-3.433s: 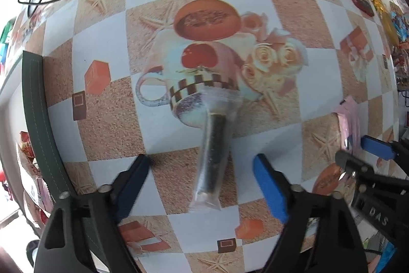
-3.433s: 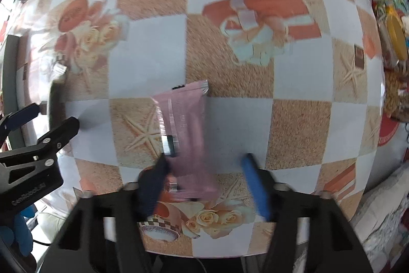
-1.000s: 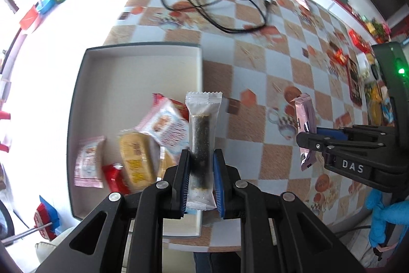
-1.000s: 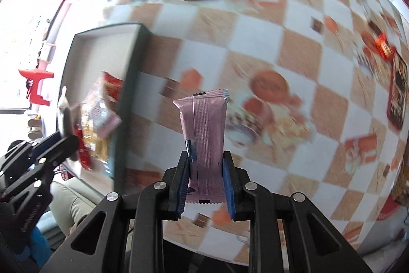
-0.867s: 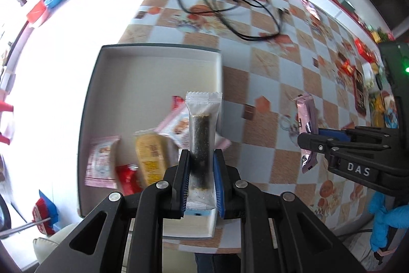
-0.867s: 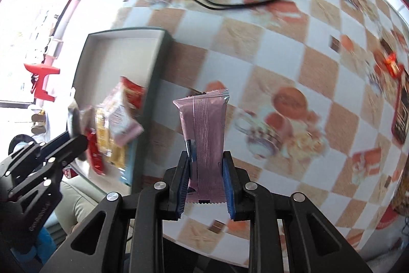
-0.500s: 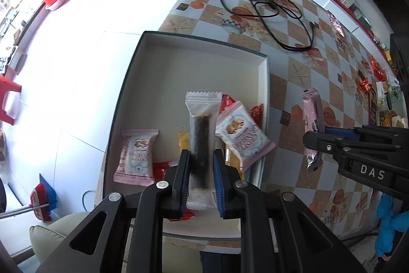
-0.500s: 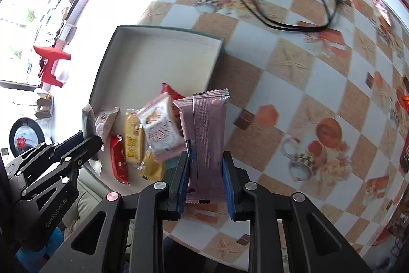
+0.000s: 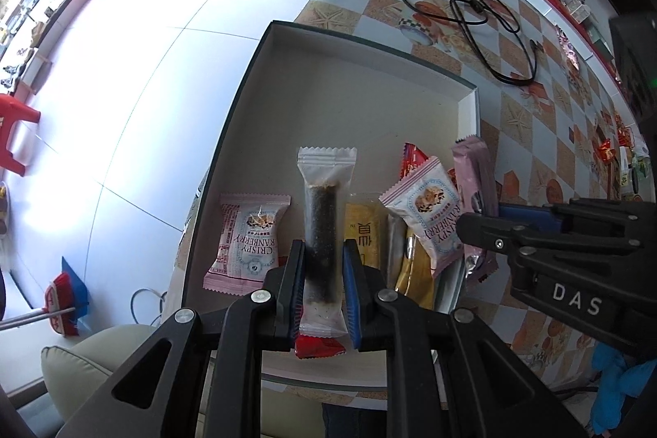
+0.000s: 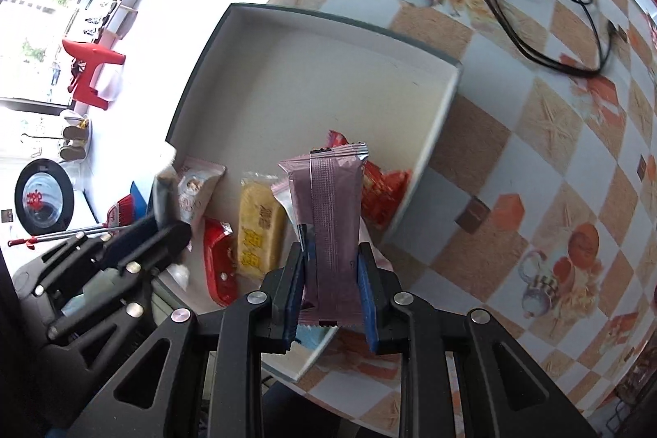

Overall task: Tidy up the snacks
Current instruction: 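Carry the tube snack and pink bar over the white tray, then open both tools to drop the tube snack and pink bar into the tray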

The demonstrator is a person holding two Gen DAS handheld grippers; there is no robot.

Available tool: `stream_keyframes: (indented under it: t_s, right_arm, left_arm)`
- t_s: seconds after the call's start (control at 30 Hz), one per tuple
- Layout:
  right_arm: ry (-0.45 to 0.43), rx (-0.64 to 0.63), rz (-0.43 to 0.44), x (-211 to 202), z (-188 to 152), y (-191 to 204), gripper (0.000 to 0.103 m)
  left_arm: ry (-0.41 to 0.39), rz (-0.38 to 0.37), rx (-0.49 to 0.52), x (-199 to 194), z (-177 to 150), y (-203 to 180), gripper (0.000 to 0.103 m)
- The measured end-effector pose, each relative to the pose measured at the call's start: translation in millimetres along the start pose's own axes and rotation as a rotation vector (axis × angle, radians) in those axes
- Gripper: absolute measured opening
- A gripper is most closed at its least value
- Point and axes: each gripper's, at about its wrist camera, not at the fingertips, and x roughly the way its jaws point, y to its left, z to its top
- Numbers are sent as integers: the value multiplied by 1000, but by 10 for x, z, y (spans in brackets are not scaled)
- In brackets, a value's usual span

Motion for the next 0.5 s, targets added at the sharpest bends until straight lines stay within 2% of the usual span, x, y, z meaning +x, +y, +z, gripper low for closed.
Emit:
stream_keyframes:
  t_s: [0.33, 0.5]
  right_arm:
    - [-1, -1, -28, 66, 191, 80, 26]
    - [-7, 0, -28, 76, 313, 153, 26]
  left_arm:
    - [41, 10, 6, 160, 11, -22, 20]
    - [41, 20, 15, 191, 23, -22, 23]
